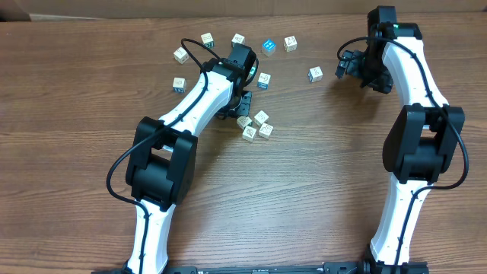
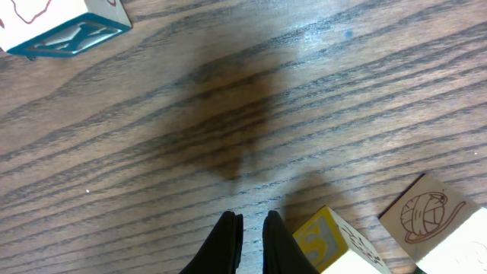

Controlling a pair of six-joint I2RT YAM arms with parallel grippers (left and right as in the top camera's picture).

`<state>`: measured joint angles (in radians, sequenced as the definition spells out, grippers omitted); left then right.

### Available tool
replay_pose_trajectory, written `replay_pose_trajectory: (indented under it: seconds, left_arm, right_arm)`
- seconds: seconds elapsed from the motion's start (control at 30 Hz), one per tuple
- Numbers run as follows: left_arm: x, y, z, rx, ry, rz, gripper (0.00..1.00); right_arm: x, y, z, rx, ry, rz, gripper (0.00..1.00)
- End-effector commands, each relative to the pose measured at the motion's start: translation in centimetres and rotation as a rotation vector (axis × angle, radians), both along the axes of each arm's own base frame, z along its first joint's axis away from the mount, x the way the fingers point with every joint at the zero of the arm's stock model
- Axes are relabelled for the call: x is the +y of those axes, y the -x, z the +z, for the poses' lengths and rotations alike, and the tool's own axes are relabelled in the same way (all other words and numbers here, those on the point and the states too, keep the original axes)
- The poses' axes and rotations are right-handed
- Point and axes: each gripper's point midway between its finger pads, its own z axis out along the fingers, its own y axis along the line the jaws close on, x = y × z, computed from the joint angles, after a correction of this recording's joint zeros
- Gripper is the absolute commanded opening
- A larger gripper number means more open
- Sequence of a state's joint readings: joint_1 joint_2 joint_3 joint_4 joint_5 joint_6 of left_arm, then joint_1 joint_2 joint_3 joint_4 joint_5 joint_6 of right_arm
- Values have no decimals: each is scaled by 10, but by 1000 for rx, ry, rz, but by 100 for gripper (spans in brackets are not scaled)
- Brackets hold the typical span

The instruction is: Form a circle

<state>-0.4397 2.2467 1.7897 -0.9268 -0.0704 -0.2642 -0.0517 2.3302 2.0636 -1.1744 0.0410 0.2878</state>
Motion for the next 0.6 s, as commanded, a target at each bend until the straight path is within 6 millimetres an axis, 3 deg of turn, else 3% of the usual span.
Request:
replay_pose_trajectory:
  seconds: [0.0,0.57]
  left_arm:
    - [-5,4,-8,27,12,11,8]
    - [-5,3,-8,23,13,11,6]
  right_arm:
    - [-1,-7,19,-48,4,-5,100]
    - [-1,-7,19,-48,4,-5,100]
